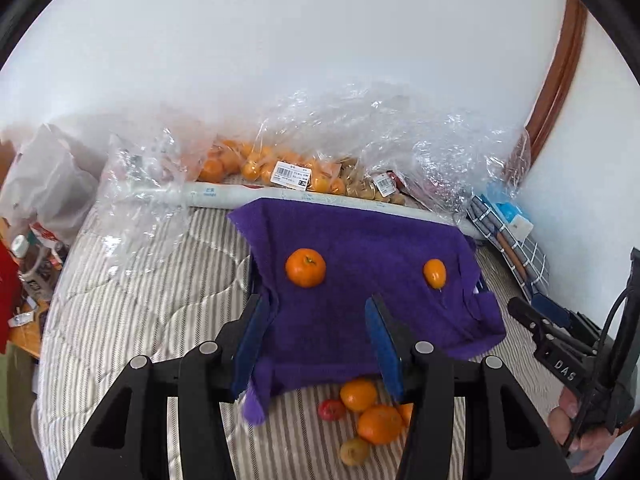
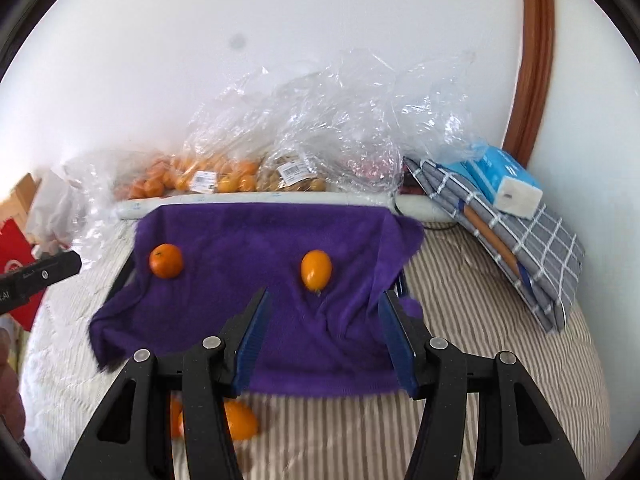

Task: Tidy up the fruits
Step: 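Open both tools to set the orange and tangerine on the towel, then grasp another orange with the right tool while the left tool approaches a kiwi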

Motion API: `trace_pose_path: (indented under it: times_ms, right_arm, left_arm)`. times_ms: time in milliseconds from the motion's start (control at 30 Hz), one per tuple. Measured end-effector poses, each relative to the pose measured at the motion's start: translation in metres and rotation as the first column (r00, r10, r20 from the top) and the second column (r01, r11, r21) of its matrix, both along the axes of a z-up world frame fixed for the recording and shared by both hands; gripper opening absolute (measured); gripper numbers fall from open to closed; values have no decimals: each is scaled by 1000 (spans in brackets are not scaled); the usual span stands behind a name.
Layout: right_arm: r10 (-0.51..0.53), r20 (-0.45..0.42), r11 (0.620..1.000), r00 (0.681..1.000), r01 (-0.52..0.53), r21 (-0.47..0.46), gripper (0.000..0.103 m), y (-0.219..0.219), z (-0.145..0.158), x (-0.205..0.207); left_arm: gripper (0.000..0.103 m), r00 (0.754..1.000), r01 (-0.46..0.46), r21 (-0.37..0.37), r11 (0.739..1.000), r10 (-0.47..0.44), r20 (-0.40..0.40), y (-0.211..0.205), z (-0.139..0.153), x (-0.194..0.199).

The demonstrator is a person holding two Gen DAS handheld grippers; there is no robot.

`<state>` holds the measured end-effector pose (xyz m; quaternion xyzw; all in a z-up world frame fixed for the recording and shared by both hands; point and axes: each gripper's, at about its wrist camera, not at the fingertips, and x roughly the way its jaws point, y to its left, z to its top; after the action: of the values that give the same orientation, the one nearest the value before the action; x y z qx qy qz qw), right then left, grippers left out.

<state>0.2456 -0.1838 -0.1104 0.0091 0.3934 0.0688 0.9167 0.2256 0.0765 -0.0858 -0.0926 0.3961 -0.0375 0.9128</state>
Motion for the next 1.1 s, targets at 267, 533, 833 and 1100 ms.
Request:
trace_pose_path:
  times_ms: [267,533,833,1100]
  right_arm:
    - [0,-4,1000,1000,0,30,56,-12,9,-54]
    - [1,-34,999,999,1,50,56,-16,-4,-84]
    - [103,-56,993,993,-100,58,56,16,-34,-108]
    - [164,-120,983,979,-152,106,49,43,-83,-106]
  left_arm:
    - [49,1000,20,8,1000,-20,14,-1,9,-50]
    - [49,1000,3,23,1000,-3,25,7,2,-90]
    - [63,996,-89,-6,996,89,-10,37,-27,-117]
    - [63,991,-117,8,993,117,-65,57,-58,-127]
